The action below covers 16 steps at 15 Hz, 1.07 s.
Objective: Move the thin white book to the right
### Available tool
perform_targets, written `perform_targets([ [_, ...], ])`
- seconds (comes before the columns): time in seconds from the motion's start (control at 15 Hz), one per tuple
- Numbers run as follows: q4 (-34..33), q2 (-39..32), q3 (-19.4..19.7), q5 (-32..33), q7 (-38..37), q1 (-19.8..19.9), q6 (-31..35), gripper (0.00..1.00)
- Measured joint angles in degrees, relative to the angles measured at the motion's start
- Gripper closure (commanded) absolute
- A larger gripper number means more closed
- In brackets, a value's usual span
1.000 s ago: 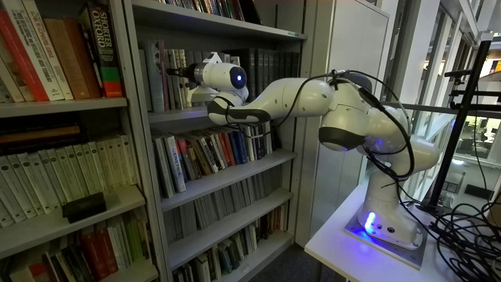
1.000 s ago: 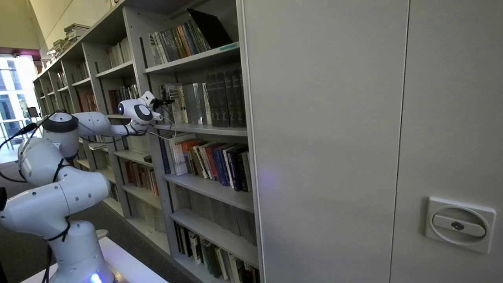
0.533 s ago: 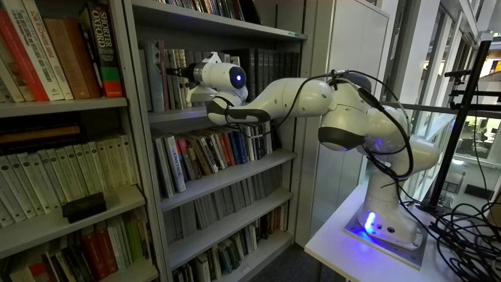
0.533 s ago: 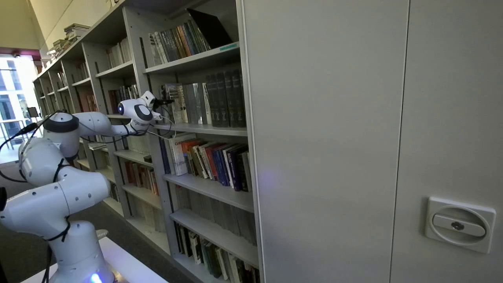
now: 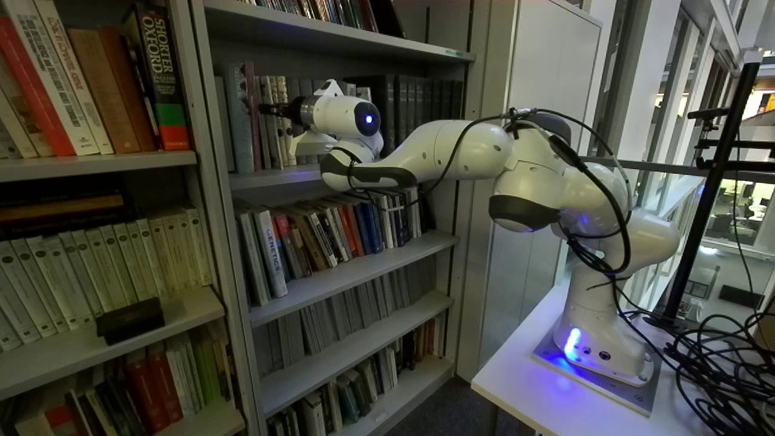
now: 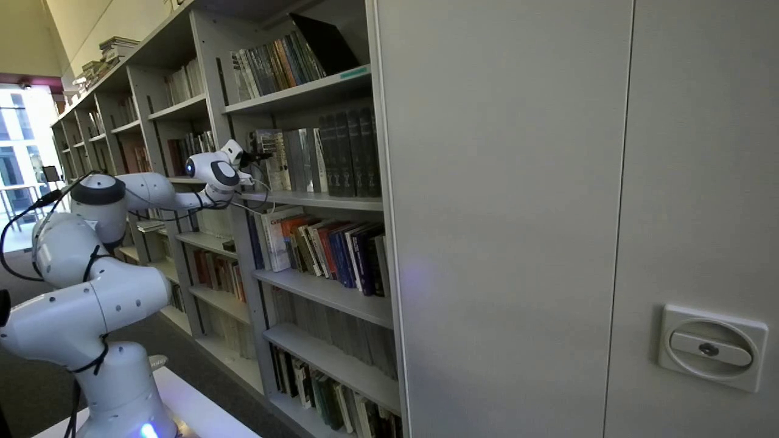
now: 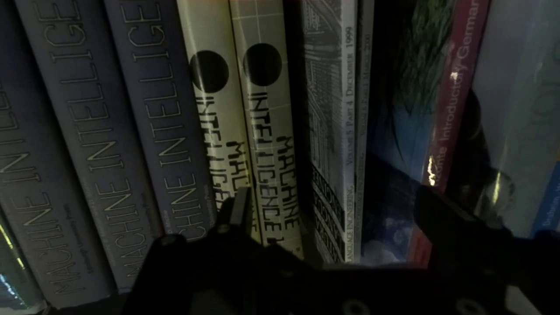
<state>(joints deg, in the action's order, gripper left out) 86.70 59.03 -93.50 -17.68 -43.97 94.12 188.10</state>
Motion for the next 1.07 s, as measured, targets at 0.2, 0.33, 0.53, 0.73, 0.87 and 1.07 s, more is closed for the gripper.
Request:
perform_targets([
  [0.2,-0.11,0.04,-0.02,0.00,0.00,0.22,0.00,0.00],
  [0.33,-0.25,0.14,-0.02,0.00,0.00,0.32,0.00,0.00],
  [0.53,-0.58,0.48,-0.02,0.00,0.00,0.43,-0.02,0.00],
  [0.73,-1.11,1.07,-0.03,0.00,0.00,0.55,-0.14,0.00],
  [0.87,-1.45,1.31,-0.05,0.00,0.00,0.62,-0.22,0.00],
  [1.07,-2.08,1.35,-0.05,0.00,0.00,0.95,-0.24,0.00],
])
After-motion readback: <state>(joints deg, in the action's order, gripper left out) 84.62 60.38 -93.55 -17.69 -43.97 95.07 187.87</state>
